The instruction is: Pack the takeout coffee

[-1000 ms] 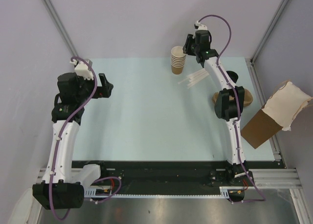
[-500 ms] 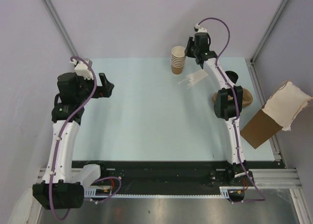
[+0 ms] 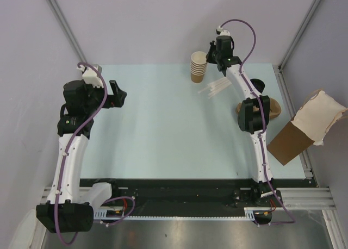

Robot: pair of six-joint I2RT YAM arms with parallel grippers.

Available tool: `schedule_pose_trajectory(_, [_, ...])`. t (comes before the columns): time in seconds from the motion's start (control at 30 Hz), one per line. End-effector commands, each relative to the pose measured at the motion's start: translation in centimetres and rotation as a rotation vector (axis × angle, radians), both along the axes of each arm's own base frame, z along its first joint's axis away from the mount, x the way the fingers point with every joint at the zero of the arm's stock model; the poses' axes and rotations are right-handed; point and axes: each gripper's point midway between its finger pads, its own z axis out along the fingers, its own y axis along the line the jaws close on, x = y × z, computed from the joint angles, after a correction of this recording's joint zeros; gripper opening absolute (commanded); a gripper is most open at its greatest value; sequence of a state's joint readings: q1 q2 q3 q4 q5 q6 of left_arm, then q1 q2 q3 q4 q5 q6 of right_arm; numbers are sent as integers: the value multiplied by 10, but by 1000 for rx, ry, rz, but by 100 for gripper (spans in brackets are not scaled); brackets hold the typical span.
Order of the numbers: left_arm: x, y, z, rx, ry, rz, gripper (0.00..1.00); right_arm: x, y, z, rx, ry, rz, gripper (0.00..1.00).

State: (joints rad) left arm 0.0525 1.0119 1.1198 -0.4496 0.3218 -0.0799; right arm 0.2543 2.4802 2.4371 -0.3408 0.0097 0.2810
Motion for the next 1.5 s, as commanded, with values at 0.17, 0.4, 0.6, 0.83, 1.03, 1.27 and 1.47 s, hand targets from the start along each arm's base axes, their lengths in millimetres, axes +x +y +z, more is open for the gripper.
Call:
schedule_pose_trajectory(0.17, [1,-6,8,-25,-32,-21,99,-1,7,77,55,-146,5,0])
schedule_pose_trajectory(0.4, [0,-7,9,-27,-33,-23,100,-7,11,98,82,-174,29,0])
schedule_pose_trajectory(0.6, [-1,-9,6,-46,-24,-30,99,-15,12,131,124,-213,48,0])
schedule_pose_trajectory(0.83, [-1,-11,5,-58,-16,-31,100,-29,7,177,168,-271,69,0])
schedule_pose_trajectory(1.03, [0,-13,6,-80,-11,-32,100,-47,3,216,201,-323,102,0])
schedule_pose_trajectory(1.27, [-8,-15,24,-84,-54,-46,100,-94,31,249,289,-320,306,0])
schedule_pose_trajectory(1.47, [-25,-12,23,-108,-59,-37,99,-167,93,214,221,-169,549,0])
